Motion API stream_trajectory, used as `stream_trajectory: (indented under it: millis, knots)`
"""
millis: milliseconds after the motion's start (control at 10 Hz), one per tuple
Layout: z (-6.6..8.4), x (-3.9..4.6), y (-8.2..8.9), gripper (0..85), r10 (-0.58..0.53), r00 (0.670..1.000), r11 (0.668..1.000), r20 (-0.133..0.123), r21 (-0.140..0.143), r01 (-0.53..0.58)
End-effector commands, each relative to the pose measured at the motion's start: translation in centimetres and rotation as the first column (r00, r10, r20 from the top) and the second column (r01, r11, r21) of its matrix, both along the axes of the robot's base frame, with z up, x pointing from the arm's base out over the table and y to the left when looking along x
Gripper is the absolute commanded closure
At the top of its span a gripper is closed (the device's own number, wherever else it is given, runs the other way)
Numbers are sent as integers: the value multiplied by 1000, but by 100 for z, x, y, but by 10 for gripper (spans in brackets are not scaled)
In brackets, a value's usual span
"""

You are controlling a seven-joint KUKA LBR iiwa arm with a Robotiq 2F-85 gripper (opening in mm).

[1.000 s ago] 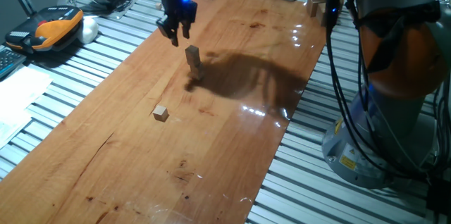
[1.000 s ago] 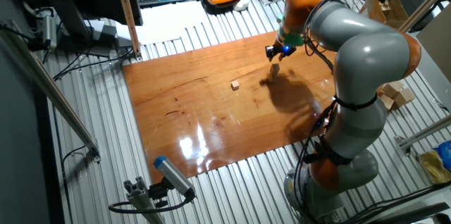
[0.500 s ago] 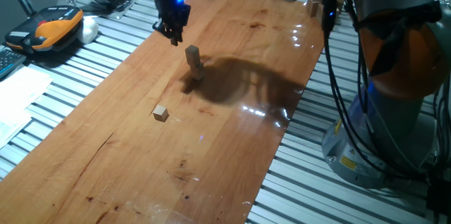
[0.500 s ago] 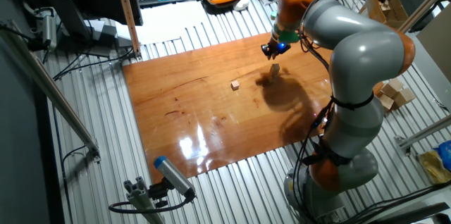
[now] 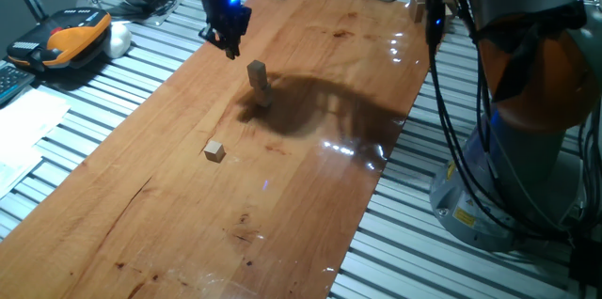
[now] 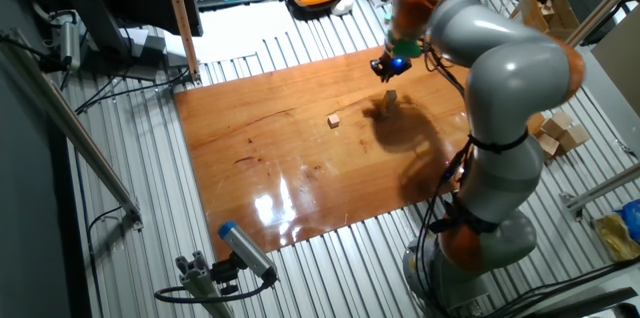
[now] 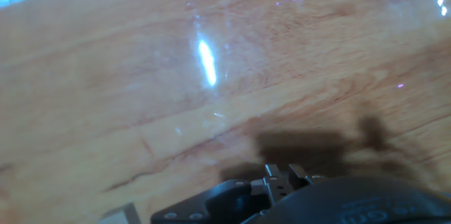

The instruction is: Stack the blocks in a vertical line of five

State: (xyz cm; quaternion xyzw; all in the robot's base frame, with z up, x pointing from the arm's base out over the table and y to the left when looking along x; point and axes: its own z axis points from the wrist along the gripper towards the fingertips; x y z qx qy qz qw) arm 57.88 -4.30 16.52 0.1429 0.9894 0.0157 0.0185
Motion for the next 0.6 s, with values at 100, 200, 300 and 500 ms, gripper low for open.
stream_trajectory:
  millis: [100,200,300,500]
  knots:
    - [14,31,-18,850,-19,1000,1000,25,0,19]
    - [36,54,35,850,-24,999,1000,23,-17,24]
    - [68,65,91,850,-30,999,999,22,-26,31]
    - [133,102,237,850,2,1000,998,16,-66,-1]
